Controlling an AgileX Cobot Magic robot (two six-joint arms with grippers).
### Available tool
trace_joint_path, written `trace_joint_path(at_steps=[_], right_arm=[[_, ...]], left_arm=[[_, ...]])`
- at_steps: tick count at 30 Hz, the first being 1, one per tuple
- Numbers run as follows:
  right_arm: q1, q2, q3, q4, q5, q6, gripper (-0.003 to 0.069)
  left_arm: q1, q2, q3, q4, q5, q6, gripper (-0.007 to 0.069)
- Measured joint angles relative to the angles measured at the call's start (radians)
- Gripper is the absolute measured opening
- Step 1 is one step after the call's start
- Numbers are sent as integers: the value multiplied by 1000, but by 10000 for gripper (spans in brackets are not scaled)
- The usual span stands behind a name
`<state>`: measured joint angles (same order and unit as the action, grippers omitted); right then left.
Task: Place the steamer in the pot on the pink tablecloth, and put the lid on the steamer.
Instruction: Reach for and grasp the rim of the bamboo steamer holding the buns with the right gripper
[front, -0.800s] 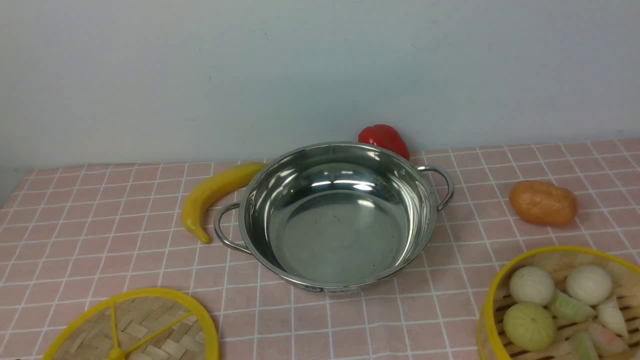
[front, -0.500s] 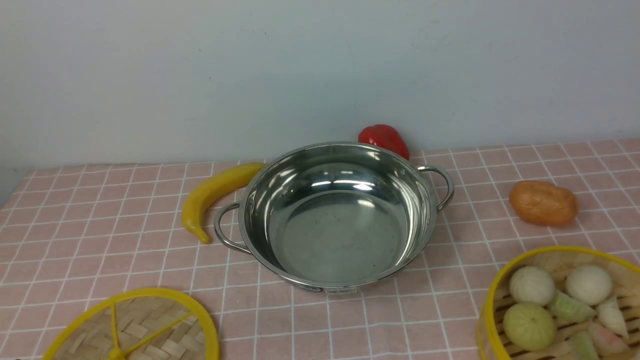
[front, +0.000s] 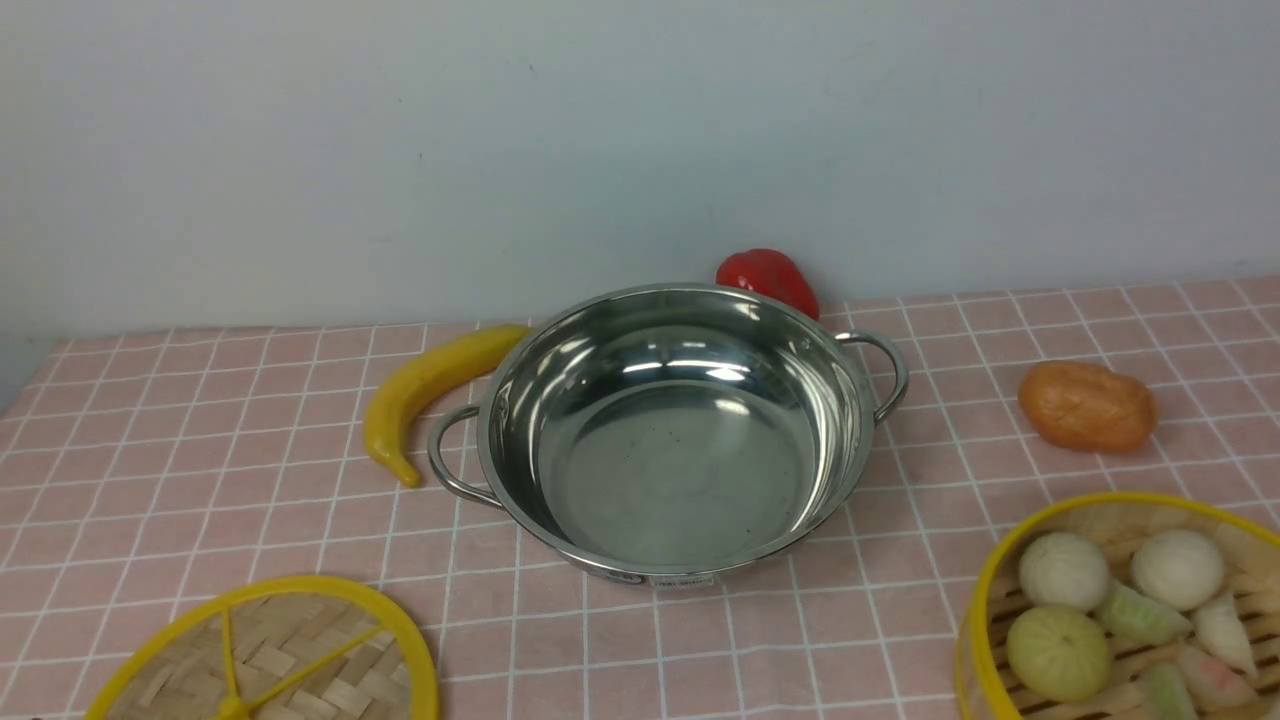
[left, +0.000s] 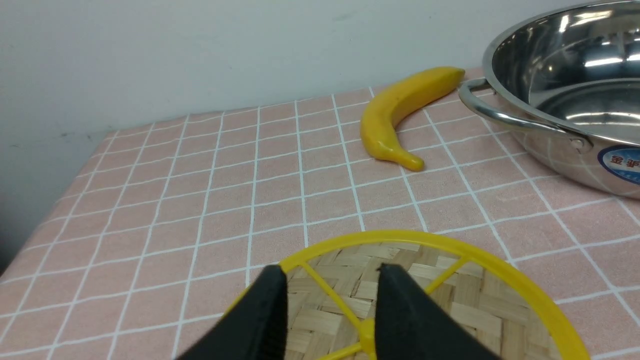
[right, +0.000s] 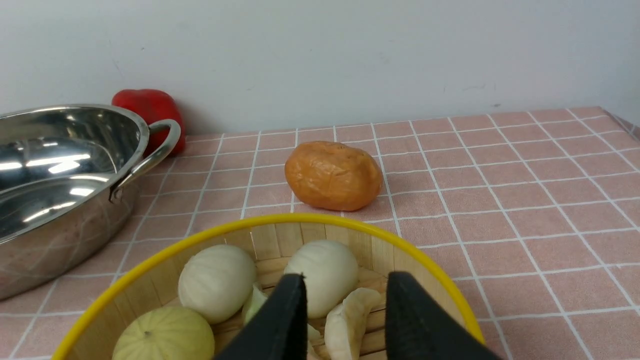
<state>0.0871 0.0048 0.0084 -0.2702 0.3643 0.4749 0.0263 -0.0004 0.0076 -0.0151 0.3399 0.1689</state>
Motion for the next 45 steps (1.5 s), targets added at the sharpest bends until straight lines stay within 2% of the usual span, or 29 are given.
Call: trace_joint_path(at_steps=[17, 22, 27, 32, 38, 40, 45], right_arm=[[0, 0, -5, -12, -41, 11, 243], [0, -1, -147, 17, -99, 20, 243], [0, -3, -319, 103, -35, 20, 243], [0, -5, -460, 225, 136, 18, 243], [0, -5, -478, 397, 100, 18, 243], [0, -6, -478, 506, 51, 18, 243], [0, -6, -478, 604, 6, 18, 243]], left_arm=[[0, 0, 0, 0, 0, 0, 243], [0, 0, 0, 0, 0, 0, 243], [0, 0, 0, 0, 0, 0, 243], [0, 0, 0, 0, 0, 0, 243], [0, 0, 0, 0, 0, 0, 243], [0, 0, 0, 0, 0, 0, 243], [0, 0, 0, 0, 0, 0, 243]])
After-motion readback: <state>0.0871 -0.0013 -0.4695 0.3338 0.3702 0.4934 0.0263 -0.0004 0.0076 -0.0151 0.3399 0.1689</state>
